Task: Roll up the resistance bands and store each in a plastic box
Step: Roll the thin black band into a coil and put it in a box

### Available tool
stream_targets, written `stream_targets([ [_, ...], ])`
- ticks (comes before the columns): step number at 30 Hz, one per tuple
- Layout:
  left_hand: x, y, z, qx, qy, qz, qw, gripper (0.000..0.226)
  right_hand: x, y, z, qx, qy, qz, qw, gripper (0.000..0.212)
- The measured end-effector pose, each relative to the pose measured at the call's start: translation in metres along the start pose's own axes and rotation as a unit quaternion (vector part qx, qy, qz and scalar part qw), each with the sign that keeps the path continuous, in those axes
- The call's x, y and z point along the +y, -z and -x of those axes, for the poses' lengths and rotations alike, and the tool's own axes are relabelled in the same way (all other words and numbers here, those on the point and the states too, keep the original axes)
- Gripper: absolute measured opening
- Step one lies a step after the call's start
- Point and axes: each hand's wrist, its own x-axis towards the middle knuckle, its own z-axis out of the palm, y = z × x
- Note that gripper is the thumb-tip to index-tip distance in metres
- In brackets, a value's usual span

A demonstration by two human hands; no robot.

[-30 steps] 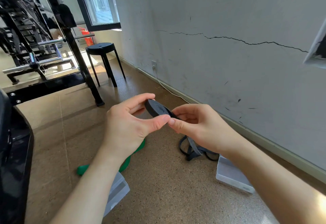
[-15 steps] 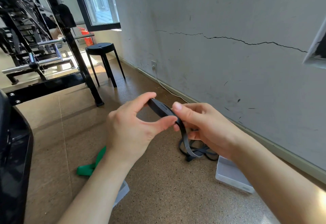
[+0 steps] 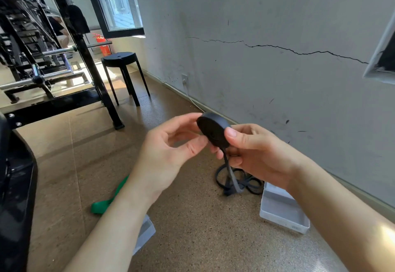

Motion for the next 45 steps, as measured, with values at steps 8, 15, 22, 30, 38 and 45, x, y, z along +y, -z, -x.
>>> stream_targets([
  [8,-0.004,0.007,-0.002,-0.052,0.012,0.166,0.985,0.031,0.005,0.000,-0.003,-0.110,-0.013,-0.089,0.990,0.067],
  [15,-0.001,0.004,0.000,0.007,-0.020,0.099,0.995,0.023,0.002,-0.002,-0.004,-0.092,-0.014,-0.021,0.995,0.072],
  [22,0.000,0.019,-0.003,0.087,-0.010,-0.025,0.996,0.032,-0.012,0.001,0.004,0.062,0.004,0.326,0.943,0.047],
  [30,0.005,0.025,-0.003,0.098,0.006,-0.205,0.974,0.031,-0.007,-0.008,-0.001,0.117,0.032,0.389,0.913,0.028],
  [38,0.006,0.024,-0.001,0.068,-0.042,-0.310,0.947,0.034,0.001,-0.017,-0.005,0.165,0.082,0.357,0.916,0.016],
  [45,0.004,0.004,-0.001,0.060,0.045,0.069,0.995,0.042,0.007,-0.023,-0.009,0.246,0.093,0.158,0.952,0.016],
])
